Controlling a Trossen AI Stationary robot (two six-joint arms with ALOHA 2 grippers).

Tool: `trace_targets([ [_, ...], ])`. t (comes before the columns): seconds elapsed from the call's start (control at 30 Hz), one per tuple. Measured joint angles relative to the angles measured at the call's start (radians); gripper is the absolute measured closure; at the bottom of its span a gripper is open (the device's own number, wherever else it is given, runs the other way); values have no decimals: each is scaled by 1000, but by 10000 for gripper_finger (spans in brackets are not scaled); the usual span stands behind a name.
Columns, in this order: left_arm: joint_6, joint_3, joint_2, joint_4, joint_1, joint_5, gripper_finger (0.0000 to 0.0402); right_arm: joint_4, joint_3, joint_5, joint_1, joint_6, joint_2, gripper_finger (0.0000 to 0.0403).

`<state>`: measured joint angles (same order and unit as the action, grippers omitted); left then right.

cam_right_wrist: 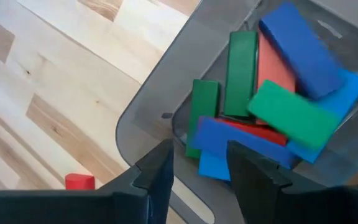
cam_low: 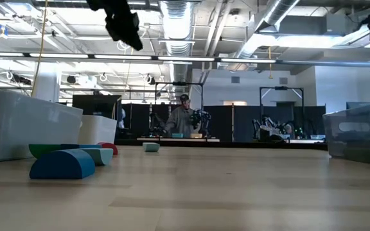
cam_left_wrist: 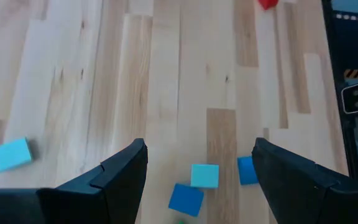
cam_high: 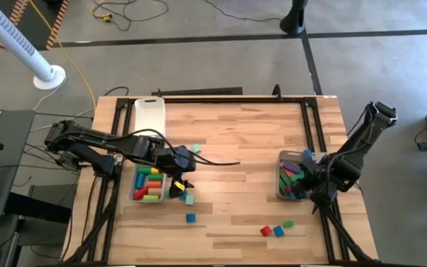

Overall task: Sort blocks by size
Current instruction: Put the dark green semicircular block into the white bin

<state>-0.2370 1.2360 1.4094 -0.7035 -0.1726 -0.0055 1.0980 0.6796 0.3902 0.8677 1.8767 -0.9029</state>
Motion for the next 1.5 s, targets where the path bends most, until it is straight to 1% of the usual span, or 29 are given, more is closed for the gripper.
trace_targets([
  [0.1, -17, -29, 0, 12, 0, 0, 127, -17, 0, 0, 0, -4, 0, 215],
  [0.23, -26, -47, 0, 19, 0, 0, 127, -69, 5, 0, 0, -50, 0, 204],
  [0.43, -29, -49, 0, 21, 0, 0, 127, -175, 52, 4, 2, -200, -1, 202],
  [0.6, -33, -49, 0, 21, 0, 0, 127, -408, 64, 3, 16, -402, -64, 202],
  [0.73, -41, -49, 0, 21, 0, 0, 127, -651, 64, -2, 73, -563, -169, 202],
  [0.8, -46, -49, 0, 21, -1, 0, 127, -728, 74, -3, 110, -598, -224, 203],
  [0.93, -47, -49, 0, 21, -1, 0, 127, -672, 151, -13, 185, -576, -341, 211],
  [1.07, -32, -49, 0, 26, -1, -1, 127, -536, 222, -64, 249, -523, -458, 220],
  [1.17, -20, -49, 0, 48, 2, -1, 127, -458, 256, -76, 282, -477, -523, 223],
  [1.3, -18, -49, 0, 91, 2, -1, 127, -429, 270, -76, 292, -445, -582, 223],
  [1.5, -18, -49, 0, 125, 2, -1, 127, -358, 285, -76, 267, -434, -637, 216],
])
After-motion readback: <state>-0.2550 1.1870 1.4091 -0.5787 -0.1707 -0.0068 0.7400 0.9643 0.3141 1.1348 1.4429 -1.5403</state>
